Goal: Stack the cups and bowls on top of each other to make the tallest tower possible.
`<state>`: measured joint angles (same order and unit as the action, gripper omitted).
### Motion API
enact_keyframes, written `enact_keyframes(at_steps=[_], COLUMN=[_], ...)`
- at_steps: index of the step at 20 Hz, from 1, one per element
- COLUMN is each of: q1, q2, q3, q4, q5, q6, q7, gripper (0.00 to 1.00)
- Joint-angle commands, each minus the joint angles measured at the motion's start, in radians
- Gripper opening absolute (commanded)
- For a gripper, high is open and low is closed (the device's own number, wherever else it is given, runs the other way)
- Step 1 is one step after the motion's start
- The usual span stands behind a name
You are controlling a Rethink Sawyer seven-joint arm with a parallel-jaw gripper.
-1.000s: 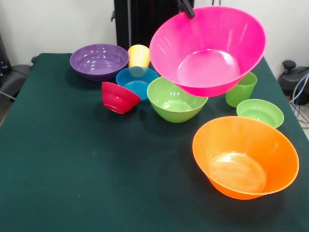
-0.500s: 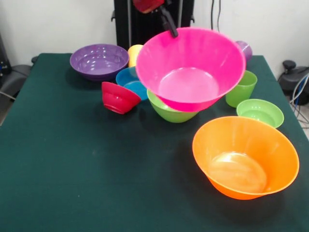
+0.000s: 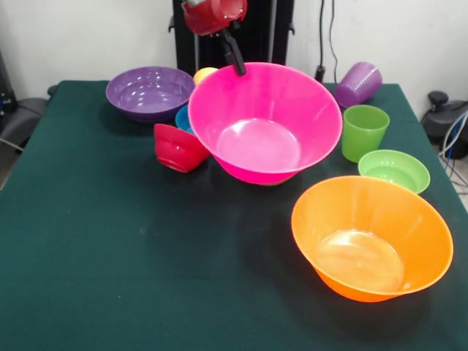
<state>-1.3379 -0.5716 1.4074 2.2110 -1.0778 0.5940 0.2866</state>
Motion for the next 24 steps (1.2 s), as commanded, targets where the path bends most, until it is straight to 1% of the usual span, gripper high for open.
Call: enact_keyframes(at_steps=[1, 3, 6, 9, 10, 12, 13, 14, 16, 18, 20, 22, 24], q1=[0.079, 0.076, 0.057, 0.048, 0.044, 0.025, 0.012, 0.008, 0.01, 0.028, 0.083, 0.112, 0.119], q2=[0.011, 0.02, 0.024, 0.033, 0.048, 0.079, 0.105, 0.112, 0.103, 0.074, 0.012, -0.017, -0.024], q3=[-0.099, -0.089, -0.052, -0.035, -0.038, -0.025, -0.015, -0.017, -0.026, -0.058, -0.139, -0.186, -0.197], q4=[0.049, 0.057, 0.073, 0.08, 0.078, 0.086, 0.092, 0.093, 0.09, 0.077, 0.049, 0.034, 0.038], q5=[0.003, 0.034, 0.071, 0.085, 0.087, 0.11, 0.13, 0.133, 0.124, 0.106, 0.092, 0.066, 0.062], q6=[-0.029, -0.023, -0.038, -0.061, -0.064, -0.068, -0.061, -0.065, -0.077, -0.083, -0.055, -0.057, -0.076], q7=[0.062, 0.049, 0.037, 0.035, 0.022, -0.005, -0.035, -0.037, -0.023, 0.025, 0.137, 0.19, 0.193], gripper=[0.0, 0.0, 0.0, 0.0, 0.0, 0.0, 0.0, 0.0, 0.0, 0.0, 0.0, 0.0, 0.0])
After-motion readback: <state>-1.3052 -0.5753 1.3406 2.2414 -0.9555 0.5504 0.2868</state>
